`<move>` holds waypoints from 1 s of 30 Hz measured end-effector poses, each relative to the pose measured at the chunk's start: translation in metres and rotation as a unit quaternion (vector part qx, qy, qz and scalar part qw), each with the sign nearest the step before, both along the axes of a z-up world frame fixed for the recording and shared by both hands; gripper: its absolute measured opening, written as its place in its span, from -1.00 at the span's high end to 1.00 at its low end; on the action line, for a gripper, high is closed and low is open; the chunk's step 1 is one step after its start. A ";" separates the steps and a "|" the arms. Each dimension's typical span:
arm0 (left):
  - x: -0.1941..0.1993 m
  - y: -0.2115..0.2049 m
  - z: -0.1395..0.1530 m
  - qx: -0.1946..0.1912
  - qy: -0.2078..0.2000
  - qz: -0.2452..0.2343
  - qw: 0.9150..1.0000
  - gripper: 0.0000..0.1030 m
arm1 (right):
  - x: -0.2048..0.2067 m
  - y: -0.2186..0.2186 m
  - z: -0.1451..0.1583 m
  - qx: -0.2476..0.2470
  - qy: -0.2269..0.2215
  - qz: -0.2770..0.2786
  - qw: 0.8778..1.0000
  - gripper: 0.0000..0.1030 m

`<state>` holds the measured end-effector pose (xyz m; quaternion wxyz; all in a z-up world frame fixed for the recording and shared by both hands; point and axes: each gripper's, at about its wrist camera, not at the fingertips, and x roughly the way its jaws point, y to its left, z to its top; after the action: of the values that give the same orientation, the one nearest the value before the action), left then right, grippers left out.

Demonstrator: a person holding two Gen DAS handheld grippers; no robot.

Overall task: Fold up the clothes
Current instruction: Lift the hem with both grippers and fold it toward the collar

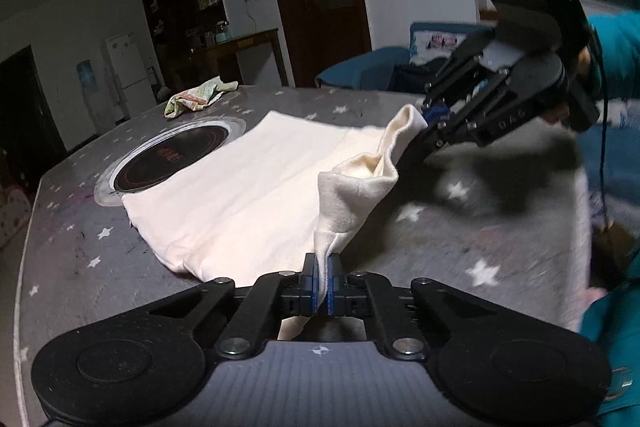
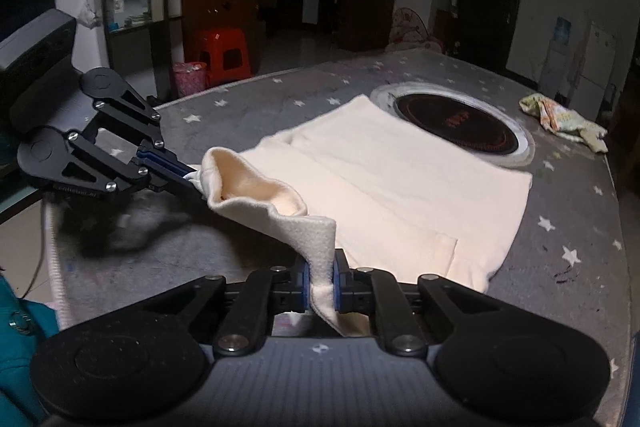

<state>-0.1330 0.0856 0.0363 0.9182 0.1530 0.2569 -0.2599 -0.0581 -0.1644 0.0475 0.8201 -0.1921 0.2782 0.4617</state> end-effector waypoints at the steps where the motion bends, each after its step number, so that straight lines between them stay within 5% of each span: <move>1: -0.006 0.000 0.004 -0.006 0.002 -0.001 1.000 0.91 | -0.005 -0.002 0.004 0.002 -0.003 0.006 1.000 0.82; 10: -0.075 0.003 0.033 -0.030 0.016 -0.002 0.999 0.91 | -0.065 -0.014 0.039 -0.006 0.016 0.065 0.998 0.82; 14: -0.076 0.003 0.044 -0.022 -0.004 0.005 1.000 0.91 | -0.079 -0.013 0.052 -0.010 0.022 0.082 0.996 0.83; 25: 0.035 -0.005 0.069 0.043 -0.070 0.016 0.996 0.91 | 0.008 0.004 0.075 -0.009 -0.007 0.021 1.000 0.83; 30: 0.108 -0.011 0.041 0.069 -0.067 0.062 0.993 0.91 | 0.067 0.023 0.059 -0.025 -0.011 -0.016 0.999 0.82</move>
<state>-0.0245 0.0750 0.0776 0.9350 0.2171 0.2208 -0.1729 0.0092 -0.1410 0.1062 0.8253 -0.2134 0.2838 0.4391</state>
